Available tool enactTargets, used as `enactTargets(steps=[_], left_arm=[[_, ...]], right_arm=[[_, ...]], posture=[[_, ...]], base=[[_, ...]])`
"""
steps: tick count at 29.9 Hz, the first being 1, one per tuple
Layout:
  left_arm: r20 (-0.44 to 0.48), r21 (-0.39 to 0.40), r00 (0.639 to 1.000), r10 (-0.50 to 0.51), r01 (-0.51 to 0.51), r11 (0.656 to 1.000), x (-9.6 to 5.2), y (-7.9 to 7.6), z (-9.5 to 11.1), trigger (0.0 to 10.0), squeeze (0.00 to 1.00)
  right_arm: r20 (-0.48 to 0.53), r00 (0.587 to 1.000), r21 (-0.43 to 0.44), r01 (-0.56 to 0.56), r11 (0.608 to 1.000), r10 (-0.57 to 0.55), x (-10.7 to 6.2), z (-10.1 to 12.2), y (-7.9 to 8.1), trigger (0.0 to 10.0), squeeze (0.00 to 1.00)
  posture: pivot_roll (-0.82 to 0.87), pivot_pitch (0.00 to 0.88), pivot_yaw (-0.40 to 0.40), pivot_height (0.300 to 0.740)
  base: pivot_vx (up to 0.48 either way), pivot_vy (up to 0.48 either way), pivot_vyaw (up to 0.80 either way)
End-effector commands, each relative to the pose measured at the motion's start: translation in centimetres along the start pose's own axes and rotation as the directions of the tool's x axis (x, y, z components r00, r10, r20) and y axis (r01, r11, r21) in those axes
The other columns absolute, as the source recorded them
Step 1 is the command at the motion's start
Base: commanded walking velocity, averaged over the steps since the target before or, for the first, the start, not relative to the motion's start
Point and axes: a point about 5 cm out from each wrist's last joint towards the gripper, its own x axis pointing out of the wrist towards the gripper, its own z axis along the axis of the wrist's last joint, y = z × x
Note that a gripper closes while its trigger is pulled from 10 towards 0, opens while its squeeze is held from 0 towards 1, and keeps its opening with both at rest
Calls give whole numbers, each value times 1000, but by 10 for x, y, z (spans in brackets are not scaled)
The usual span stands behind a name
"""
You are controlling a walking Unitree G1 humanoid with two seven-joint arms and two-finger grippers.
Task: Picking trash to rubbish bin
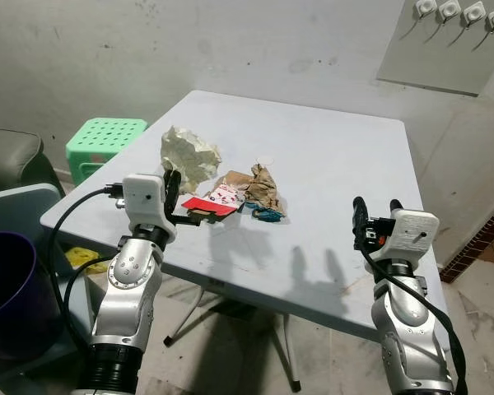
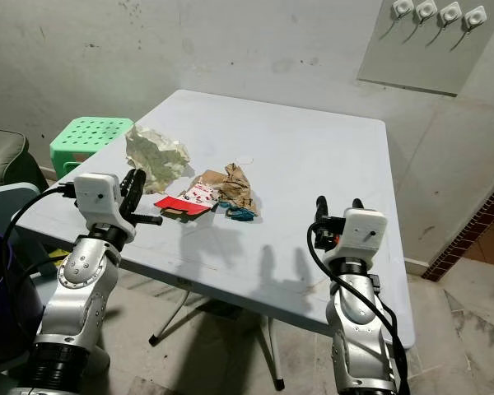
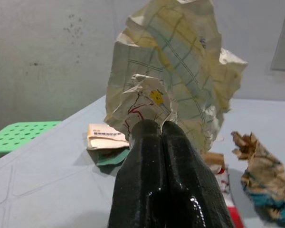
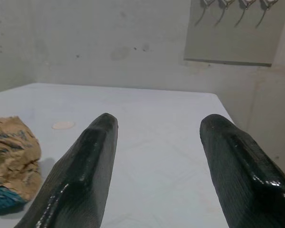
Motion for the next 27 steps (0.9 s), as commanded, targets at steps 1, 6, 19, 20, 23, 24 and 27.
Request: enactTargets(steps=[1, 6, 19, 20, 23, 24, 27], left_arm=[[-11, -13, 1000, -1, 1, 1000, -2, -2, -4, 10000, 0], [-11, -32, 1000, 5, -5, 999, -4, -2, -4, 10000, 0], [-24, -21, 1000, 13, -14, 1000, 2, 3, -2, 10000, 0], [-25, -22, 1000, 14, -14, 1000, 2, 3, -2, 10000, 0], [-22, -29, 1000, 13, -14, 999, 3, 3, -1, 10000, 0], [-19, -33, 1000, 13, -14, 999, 3, 3, -1, 10000, 0], [-5, -40, 1000, 6, -6, 999, 4, 1, 2, 10000, 0]], right_arm=[[0, 1000, -25, -8, 1000, 8, 3, 1, -2, 10000, 0], [-6, 999, -46, -38, 998, 38, 3, 1, -2, 10000, 0], [-20, 999, -61, -45, 997, 43, 4, -1, -5, 10000, 0], [-21, 999, -61, -44, 997, 43, 4, -1, -5, 10000, 0], [-23, 999, -63, -41, 997, 40, 4, -2, -7, 10000, 0], [-24, 999, -62, -41, 997, 39, 4, -2, -7, 10000, 0], [-23, 999, -64, -40, 997, 38, 4, -1, -8, 10000, 0]], posture=[[0, 0, -20, 740], [10, 0, -31, 740], [11, 0, -29, 740], [11, 0, -29, 740], [8, 0, -27, 740], [8, 0, -27, 740], [8, 0, -27, 740]], base=[[0, 0, 0], [0, 0, 0], [0, 0, 654], [0, 0, 800], [0, 0, 800], [0, 0, 800], [0, 0, 800]])
